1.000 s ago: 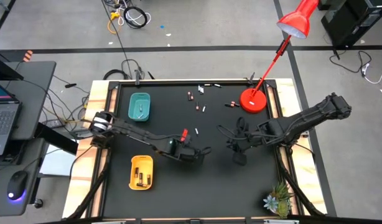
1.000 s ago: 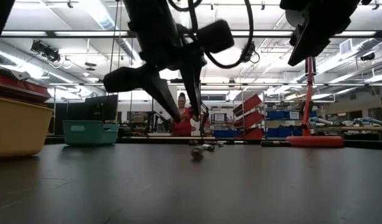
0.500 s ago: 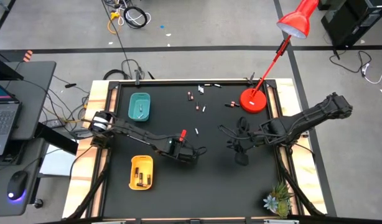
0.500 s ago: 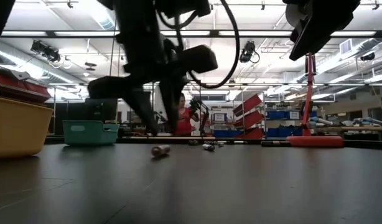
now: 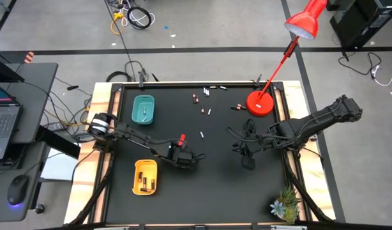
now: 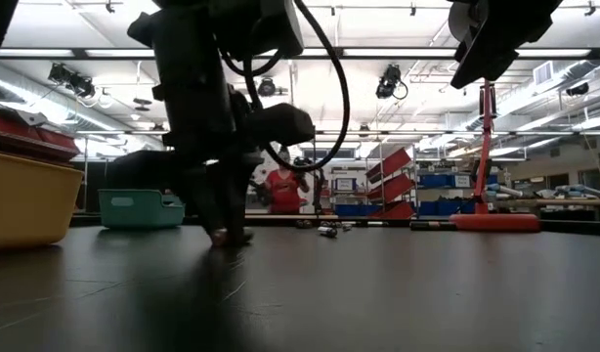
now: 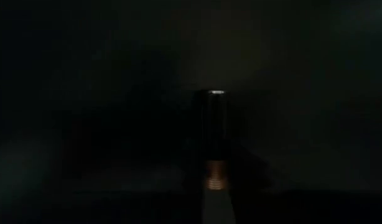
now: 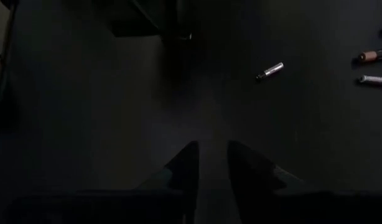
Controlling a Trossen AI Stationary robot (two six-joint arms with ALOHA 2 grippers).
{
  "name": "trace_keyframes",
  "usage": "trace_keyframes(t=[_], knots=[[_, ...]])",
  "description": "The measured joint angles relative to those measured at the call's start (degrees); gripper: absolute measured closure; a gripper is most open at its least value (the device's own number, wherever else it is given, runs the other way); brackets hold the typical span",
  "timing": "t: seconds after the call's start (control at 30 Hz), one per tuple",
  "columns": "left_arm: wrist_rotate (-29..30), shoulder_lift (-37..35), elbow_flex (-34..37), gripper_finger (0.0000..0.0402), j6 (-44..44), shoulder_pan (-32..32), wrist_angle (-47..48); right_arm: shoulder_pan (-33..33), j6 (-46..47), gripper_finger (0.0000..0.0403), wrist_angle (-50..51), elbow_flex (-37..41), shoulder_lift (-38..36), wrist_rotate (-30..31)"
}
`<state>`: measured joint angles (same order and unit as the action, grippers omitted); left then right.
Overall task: Sort batteries
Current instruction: Put the black battery into the yellow bin
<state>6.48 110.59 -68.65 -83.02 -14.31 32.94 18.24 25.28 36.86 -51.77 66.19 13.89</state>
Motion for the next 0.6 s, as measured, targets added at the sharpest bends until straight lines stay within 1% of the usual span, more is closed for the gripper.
trace_keyframes(t=[0.2,0.3,0.43,0.6], knots=[[-1.2,-0.1,0.0,0.0365,3.0,0.0,0.0,-0.1,0.0,0.0311,0.0,0.0,0.0,0.2],[-0.8,-0.5,-1.2,0.0365,3.6,-0.1,1.9,-0.4,0.0,0.0312,0.0,0.0,0.0,0.2],[2.0,-1.7,-1.9,0.0365,4.4,-0.2,3.8,-0.9,0.0,0.0311,0.0,0.0,0.0,0.2],[6.5,-6.6,-2.0,0.0365,3.1,-0.9,5.9,-0.9,0.0,0.0313,0.0,0.0,0.0,0.6]])
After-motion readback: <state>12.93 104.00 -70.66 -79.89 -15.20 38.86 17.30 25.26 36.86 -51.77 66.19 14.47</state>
